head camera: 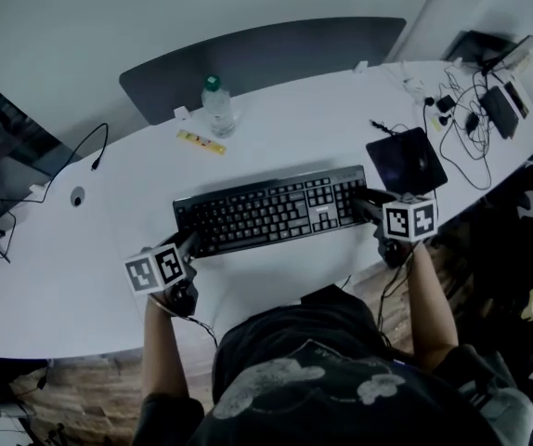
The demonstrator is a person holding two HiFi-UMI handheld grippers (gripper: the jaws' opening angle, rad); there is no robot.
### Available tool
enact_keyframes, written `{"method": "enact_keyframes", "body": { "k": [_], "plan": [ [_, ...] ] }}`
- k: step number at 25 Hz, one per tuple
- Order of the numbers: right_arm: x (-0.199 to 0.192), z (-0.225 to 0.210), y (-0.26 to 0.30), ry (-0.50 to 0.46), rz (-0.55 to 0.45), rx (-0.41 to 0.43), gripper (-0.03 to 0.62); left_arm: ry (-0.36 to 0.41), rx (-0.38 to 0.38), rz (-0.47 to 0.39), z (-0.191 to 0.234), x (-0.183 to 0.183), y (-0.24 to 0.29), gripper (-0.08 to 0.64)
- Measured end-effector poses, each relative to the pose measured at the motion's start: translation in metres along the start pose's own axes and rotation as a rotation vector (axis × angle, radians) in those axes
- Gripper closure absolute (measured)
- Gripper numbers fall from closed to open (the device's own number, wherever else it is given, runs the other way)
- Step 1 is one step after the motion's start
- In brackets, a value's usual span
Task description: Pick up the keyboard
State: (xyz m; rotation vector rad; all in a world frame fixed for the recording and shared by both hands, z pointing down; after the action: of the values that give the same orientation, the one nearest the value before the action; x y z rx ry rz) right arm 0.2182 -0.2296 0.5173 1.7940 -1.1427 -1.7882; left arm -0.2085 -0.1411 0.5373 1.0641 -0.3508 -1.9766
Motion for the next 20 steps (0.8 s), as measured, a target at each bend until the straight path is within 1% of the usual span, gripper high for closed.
{"method": "enact_keyframes", "body": {
  "k": [4,8,15,20],
  "plan": [
    [0.001,0.005,-0.02,0.025,-0.045,-0.031,0.408,0.032,-0.038,0.003,-0.004,0.008,-0.004,0.365],
    [0.001,0.007,-0.029,0.049,-0.072,-0.057,0.408,0.048,-0.066,0.015,-0.003,0.015,-0.002,0.367],
    [-0.015,0.008,-0.041,0.071,-0.075,-0.069,0.408,0.063,-0.072,0.024,-0.007,0.008,-0.005,0.367],
    [-0.021,0.003,-0.045,0.071,-0.075,-0.079,0.408,0.055,-0.071,0.021,-0.011,0.002,-0.008,0.367]
  ]
}}
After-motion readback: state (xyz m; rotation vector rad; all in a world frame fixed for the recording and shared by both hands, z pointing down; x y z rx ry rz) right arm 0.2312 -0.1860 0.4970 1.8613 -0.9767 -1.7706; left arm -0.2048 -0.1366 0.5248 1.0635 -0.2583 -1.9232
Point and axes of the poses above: the fingertips, and each gripper's own axes: y forward along the fingers, z to its left, x out of its top, the point moved 3 cm from there along -y, backward along the fingers, and after that the axes turned 14 degrees about -x, right-handed, at the moved point
